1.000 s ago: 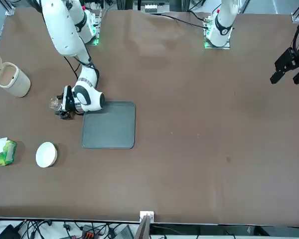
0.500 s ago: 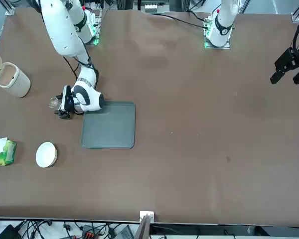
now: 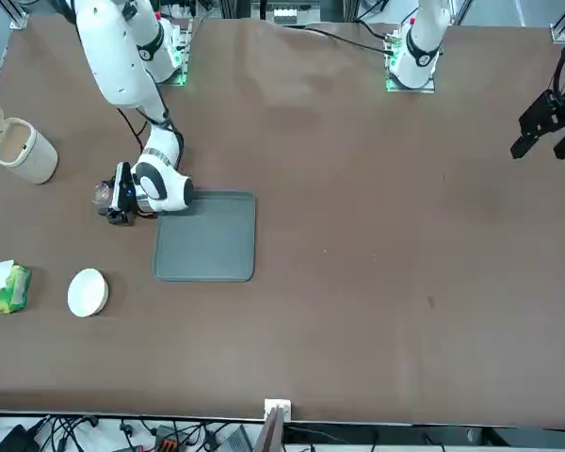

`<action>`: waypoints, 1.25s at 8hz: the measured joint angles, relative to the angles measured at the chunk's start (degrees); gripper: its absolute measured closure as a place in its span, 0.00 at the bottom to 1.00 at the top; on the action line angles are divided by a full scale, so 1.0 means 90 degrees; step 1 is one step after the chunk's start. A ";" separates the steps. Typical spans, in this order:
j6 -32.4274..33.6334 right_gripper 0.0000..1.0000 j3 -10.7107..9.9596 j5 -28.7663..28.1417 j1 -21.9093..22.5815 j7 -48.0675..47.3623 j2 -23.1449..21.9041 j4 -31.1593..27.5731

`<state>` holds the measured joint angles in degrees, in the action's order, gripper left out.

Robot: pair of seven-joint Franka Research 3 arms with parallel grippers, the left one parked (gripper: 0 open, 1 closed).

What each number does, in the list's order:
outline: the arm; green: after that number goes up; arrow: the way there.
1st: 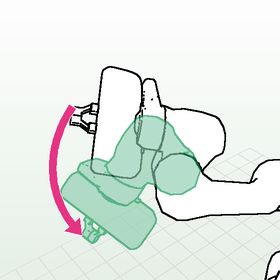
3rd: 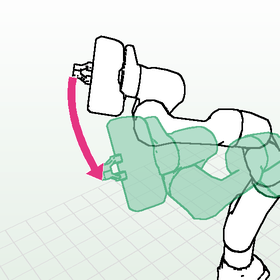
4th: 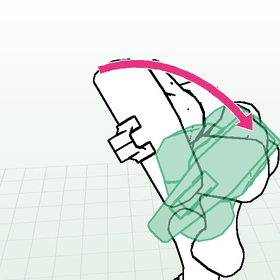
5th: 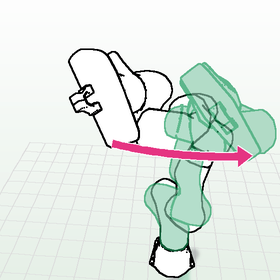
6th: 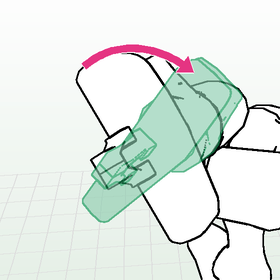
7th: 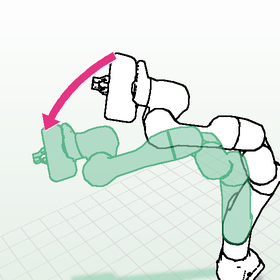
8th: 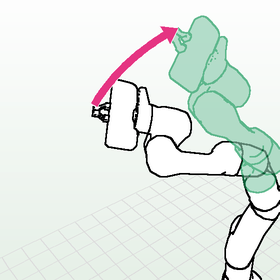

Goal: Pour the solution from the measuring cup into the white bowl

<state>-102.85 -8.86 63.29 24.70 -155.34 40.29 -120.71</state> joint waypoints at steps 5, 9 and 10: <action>0.0112 0.26 0.0003 0.0024 0.0023 0.0239 -0.0092 0.0039; 0.0158 0.26 0.0024 0.0027 0.0031 0.1723 -0.0644 0.0095; 0.0148 0.26 0.0049 0.0027 0.0032 0.2180 -0.0786 0.0145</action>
<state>-101.53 -8.42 63.53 24.99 -135.73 33.21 -119.40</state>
